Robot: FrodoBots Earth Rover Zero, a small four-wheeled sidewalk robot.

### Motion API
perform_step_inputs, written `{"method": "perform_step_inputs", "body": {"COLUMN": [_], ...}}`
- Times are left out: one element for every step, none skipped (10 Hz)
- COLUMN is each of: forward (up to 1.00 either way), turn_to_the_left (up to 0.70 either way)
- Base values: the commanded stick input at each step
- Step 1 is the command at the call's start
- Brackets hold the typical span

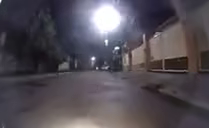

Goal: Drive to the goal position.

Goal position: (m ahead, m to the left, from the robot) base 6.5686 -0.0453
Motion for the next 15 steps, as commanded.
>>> {"method": "perform_step_inputs", "body": {"forward": [0.70,0.70,0.70,0.70,0.70,0.70,0.70,0.70,0.70,0.70,0.70,0.70,0.70,0.70,0.70], "turn_to_the_left": [0.00,0.00,0.00,0.00,0.00,0.00,-0.04,-0.12,-0.20,-0.27,-0.35,-0.35,-0.35,-0.35,-0.35]}}
